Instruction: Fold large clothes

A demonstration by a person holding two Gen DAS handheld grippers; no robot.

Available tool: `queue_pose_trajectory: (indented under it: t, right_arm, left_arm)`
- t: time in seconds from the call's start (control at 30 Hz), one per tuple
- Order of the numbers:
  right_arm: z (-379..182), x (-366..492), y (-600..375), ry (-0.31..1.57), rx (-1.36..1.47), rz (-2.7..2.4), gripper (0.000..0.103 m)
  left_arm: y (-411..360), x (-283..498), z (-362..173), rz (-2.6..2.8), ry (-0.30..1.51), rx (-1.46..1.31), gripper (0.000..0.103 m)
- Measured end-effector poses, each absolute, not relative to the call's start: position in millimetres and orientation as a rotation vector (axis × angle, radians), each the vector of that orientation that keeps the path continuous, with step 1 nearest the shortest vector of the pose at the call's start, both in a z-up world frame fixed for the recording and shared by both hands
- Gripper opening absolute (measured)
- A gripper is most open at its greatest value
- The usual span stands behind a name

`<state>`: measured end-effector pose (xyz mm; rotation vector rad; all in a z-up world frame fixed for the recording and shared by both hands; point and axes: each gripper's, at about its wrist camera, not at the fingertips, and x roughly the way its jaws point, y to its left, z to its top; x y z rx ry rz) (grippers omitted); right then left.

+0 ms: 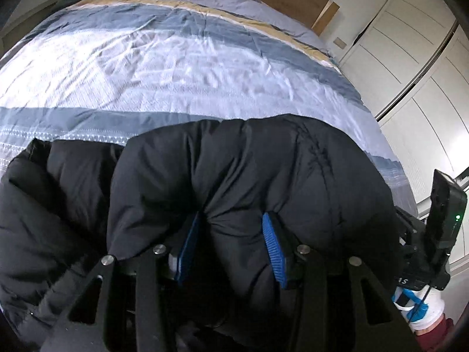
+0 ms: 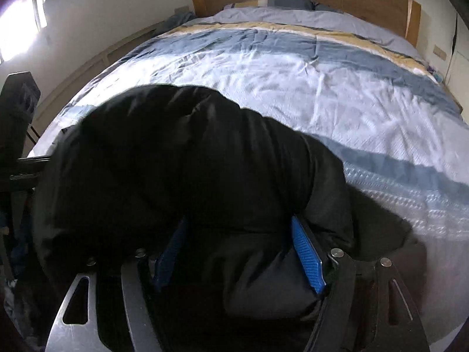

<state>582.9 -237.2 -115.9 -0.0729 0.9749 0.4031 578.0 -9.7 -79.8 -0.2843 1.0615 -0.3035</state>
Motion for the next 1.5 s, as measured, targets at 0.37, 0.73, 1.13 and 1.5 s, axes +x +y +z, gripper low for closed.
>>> queue_pose_trajectory:
  t: [0.37,0.73,1.13,1.5]
  right_arm:
    - [-70.8,550.2,-242.7,0.911,-0.107,0.451,0.071]
    - [-107.4,541.9,-253.1,0.974,-0.111,0.443,0.072]
    - [-51.8,484.4,-279.0,0.948,-0.029,0.415,0.071]
    - [46.9,314.5,-336.5,0.802,0.069,0.395,0.08]
  left_arm:
    - [-29.2,530.9,-19.0,-0.392,0.994,-0.291,0.043]
    - [-63.4,519.2,-92.5,-0.41,1.159,-0.231,0.043]
    - [-31.3,450.5,-9.7,-0.378,1.047,-0.252,0.043]
    - [50.1,296.5,76.3,-0.323,0.909,-0.226,0.058]
